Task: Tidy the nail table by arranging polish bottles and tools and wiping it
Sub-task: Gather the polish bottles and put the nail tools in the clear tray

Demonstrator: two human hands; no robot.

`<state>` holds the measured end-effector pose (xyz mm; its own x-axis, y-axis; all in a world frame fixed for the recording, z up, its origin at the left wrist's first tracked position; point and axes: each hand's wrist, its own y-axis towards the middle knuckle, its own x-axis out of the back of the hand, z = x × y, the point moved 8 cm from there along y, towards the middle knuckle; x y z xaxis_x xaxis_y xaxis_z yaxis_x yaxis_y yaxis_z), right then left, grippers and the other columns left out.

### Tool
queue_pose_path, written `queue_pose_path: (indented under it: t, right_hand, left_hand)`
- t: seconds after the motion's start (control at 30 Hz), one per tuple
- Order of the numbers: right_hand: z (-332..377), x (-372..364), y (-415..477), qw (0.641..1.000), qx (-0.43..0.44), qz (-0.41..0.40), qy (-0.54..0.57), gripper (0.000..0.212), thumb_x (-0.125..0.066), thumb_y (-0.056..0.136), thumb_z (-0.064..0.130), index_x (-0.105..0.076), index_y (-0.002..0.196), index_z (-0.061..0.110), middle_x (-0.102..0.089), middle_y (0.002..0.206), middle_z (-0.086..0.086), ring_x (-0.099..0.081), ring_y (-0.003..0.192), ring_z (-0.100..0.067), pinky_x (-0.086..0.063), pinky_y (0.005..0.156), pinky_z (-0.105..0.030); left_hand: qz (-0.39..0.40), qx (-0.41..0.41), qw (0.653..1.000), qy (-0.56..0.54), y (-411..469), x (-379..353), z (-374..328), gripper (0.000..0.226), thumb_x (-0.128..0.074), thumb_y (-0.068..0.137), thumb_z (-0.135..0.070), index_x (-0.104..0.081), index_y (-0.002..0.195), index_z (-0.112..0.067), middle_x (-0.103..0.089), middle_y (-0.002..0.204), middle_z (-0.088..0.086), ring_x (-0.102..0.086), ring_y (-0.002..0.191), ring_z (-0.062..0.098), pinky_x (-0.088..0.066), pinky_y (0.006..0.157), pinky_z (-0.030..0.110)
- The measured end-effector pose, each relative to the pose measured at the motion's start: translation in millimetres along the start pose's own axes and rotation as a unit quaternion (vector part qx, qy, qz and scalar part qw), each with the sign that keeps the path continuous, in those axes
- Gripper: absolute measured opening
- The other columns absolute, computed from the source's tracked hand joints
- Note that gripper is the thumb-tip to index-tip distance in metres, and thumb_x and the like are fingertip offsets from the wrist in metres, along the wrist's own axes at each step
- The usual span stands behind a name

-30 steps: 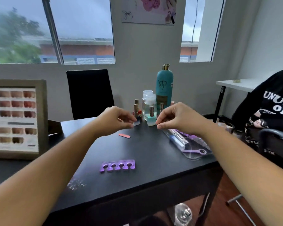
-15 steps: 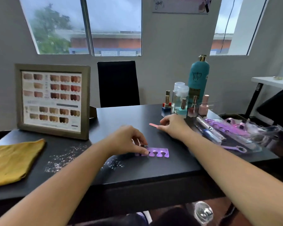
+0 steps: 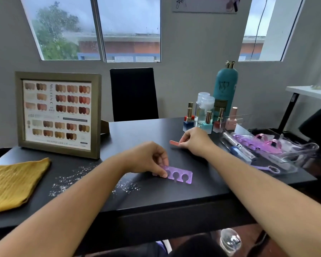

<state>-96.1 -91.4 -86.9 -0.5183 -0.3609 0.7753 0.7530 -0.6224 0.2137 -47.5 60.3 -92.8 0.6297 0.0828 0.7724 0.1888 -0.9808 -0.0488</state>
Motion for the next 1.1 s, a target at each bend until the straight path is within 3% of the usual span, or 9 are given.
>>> queue_pose_path:
  t: [0.13, 0.23, 0.33, 0.4, 0.6, 0.7, 0.83, 1.1]
  right_hand:
    - [9.8, 37.3, -15.6, 0.998, 0.017, -0.012, 0.055, 0.013, -0.081, 0.071, 0.022, -0.072, 0.068, 0.013, -0.062, 0.06, 0.006, -0.053, 0.059, -0.006, -0.037, 0.05, -0.01]
    - [11.4, 94.5, -25.9, 0.994, 0.025, -0.064, 0.082, 0.018, -0.082, 0.068, 0.032, -0.071, 0.063, 0.02, -0.065, 0.061, 0.007, -0.056, 0.059, -0.004, -0.045, 0.059, -0.017]
    - [-3.7, 144.7, -36.4, 0.99, 0.012, -0.065, 0.125, 0.014, -0.082, 0.071, 0.019, -0.07, 0.063, 0.018, -0.067, 0.055, 0.006, -0.056, 0.047, -0.001, -0.044, 0.047, -0.013]
    - [-22.4, 170.3, -42.6, 0.99, -0.003, -0.077, 0.118, 0.012, -0.081, 0.071, 0.014, -0.07, 0.065, 0.016, -0.067, 0.057, 0.006, -0.058, 0.05, 0.0, -0.042, 0.044, -0.007]
    - [-92.1, 204.2, -56.1, 0.992, -0.068, -0.093, 0.057, 0.012, -0.081, 0.07, 0.012, -0.071, 0.065, 0.016, -0.07, 0.064, -0.004, -0.059, 0.055, -0.011, -0.043, 0.045, -0.008]
    - [-112.3, 201.3, -59.1, 0.996, -0.076, -0.046, 0.032, 0.014, -0.081, 0.07, 0.01, -0.072, 0.063, 0.019, -0.071, 0.061, 0.0, -0.061, 0.057, -0.009, -0.046, 0.054, -0.012]
    - [-124.8, 190.2, -62.4, 0.997, -0.077, 0.018, 0.022, 0.009, -0.083, 0.069, 0.014, -0.074, 0.07, 0.016, -0.066, 0.05, 0.01, -0.055, 0.046, 0.005, -0.037, 0.046, -0.006]
    - [-123.7, 189.2, -63.1, 0.998, -0.045, 0.019, 0.045, 0.021, -0.084, 0.065, 0.007, -0.075, 0.083, 0.012, -0.075, 0.077, -0.003, -0.067, 0.067, -0.004, -0.051, 0.068, -0.013]
  left_hand:
    - [-0.064, -0.03, 0.997, -0.043, 5.4, 17.1, -12.8, 0.023, -0.079, 0.07, -0.004, -0.062, 0.069, -0.02, -0.064, 0.068, 0.002, -0.054, 0.056, 0.003, -0.047, 0.061, 0.015]
    - [-0.123, -0.045, 0.989, -0.063, 19.8, 35.9, -28.5, 0.019, -0.08, 0.068, -0.009, -0.065, 0.07, -0.02, -0.065, 0.067, -0.001, -0.058, 0.058, 0.005, -0.052, 0.063, 0.018]
    - [-0.176, -0.072, 0.981, -0.045, 44.0, 49.1, -55.3, 0.016, -0.082, 0.067, -0.016, -0.066, 0.07, -0.022, -0.067, 0.068, -0.003, -0.061, 0.06, 0.005, -0.054, 0.064, 0.018]
    - [-0.203, -0.085, 0.975, -0.036, 63.8, 52.8, -72.7, 0.017, -0.082, 0.067, -0.017, -0.067, 0.069, -0.023, -0.068, 0.068, -0.004, -0.061, 0.06, 0.005, -0.052, 0.063, 0.015]
    - [-0.249, -0.087, 0.964, -0.03, 133.4, 38.7, -111.7, 0.013, -0.079, 0.071, -0.012, -0.067, 0.075, -0.017, -0.065, 0.067, -0.008, -0.06, 0.06, 0.002, -0.045, 0.058, 0.002]
    - [-0.25, -0.097, 0.962, -0.04, 158.7, 24.1, -124.2, 0.014, -0.077, 0.072, -0.009, -0.066, 0.075, -0.017, -0.062, 0.066, -0.01, -0.058, 0.061, -0.002, -0.044, 0.058, 0.002]
    - [-0.215, -0.11, 0.97, -0.023, 183.6, 1.5, -134.7, 0.018, -0.077, 0.072, -0.012, -0.063, 0.072, -0.023, -0.062, 0.067, -0.012, -0.058, 0.062, -0.002, -0.044, 0.058, 0.009]
    - [-0.184, -0.155, 0.971, 0.001, 187.0, -10.2, -147.2, 0.028, -0.078, 0.072, -0.022, -0.062, 0.095, -0.024, -0.062, 0.085, -0.016, -0.058, 0.08, -0.005, -0.042, 0.067, 0.006]
